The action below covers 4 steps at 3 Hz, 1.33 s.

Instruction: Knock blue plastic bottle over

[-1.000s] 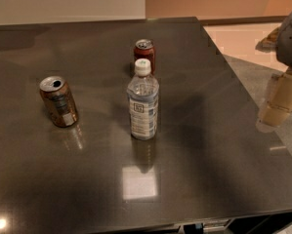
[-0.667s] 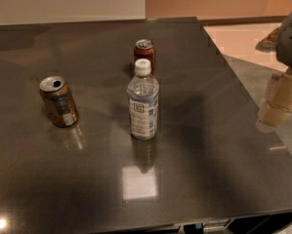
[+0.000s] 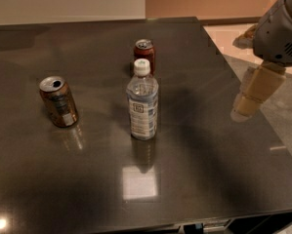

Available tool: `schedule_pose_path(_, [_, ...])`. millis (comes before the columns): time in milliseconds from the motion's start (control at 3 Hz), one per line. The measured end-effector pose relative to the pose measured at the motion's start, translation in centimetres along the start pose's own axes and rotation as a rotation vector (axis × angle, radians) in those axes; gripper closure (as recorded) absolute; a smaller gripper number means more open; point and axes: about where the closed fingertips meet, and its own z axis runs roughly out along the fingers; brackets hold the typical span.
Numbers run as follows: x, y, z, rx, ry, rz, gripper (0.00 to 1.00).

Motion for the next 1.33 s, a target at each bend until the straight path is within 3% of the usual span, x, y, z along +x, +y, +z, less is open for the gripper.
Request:
schedule_pose_path(667, [-6.5,0.2,4.4,-0.077,-0.189,-0.056,0.0])
schedule_pose_path(1333, [-12.3,3.3,7.0,-0.158,-0.299,-0.134,0.0])
